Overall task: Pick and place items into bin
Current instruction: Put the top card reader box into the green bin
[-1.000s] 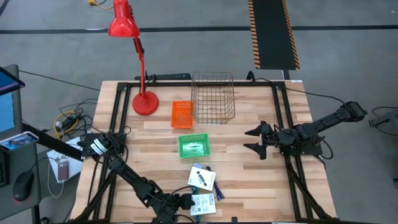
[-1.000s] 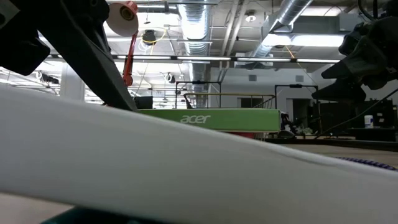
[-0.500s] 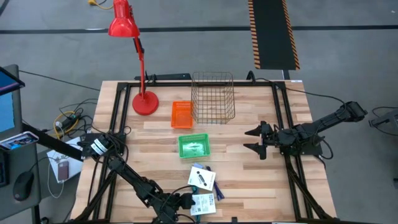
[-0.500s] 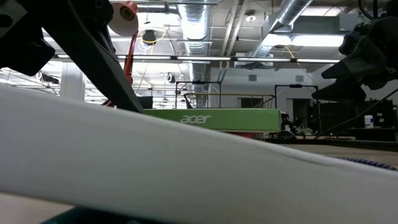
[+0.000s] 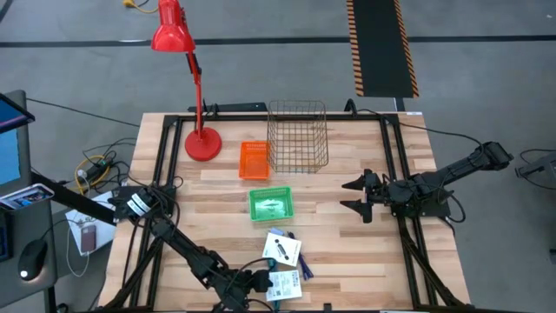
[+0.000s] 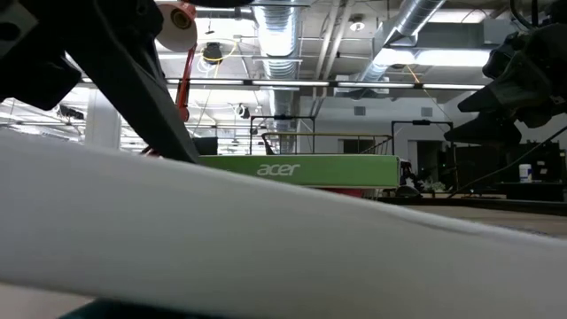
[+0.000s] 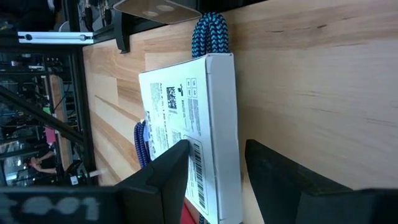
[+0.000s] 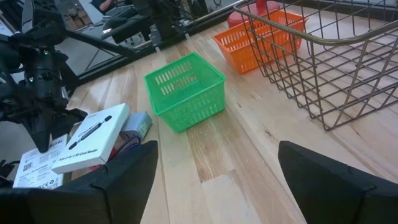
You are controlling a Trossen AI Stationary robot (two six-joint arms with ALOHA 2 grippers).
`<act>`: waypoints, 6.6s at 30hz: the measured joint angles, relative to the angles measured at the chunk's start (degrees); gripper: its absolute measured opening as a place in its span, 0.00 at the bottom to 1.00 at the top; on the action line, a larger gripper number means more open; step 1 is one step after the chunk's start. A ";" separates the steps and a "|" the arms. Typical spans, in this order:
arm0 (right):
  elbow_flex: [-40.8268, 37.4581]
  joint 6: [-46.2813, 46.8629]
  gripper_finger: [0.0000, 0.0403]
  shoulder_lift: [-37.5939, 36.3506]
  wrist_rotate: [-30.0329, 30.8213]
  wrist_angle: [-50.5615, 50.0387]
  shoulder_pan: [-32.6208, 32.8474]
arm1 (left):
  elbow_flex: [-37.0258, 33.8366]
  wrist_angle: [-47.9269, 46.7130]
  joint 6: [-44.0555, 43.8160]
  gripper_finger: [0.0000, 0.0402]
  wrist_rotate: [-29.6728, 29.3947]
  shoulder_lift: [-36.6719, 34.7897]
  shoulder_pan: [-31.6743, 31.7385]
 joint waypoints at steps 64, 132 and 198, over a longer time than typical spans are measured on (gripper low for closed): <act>-0.01 -0.01 0.81 0.01 0.01 -0.31 -0.01 | -0.17 6.79 2.77 0.11 -14.00 0.37 -5.38; 0.01 -0.04 0.81 -0.01 0.12 -0.24 -0.01 | 0.00 -1.10 10.19 0.11 -49.23 -14.08 -7.26; -0.01 -0.97 0.81 0.01 0.07 -0.24 -2.74 | -6.82 -59.92 -58.68 0.09 -41.02 -38.36 26.99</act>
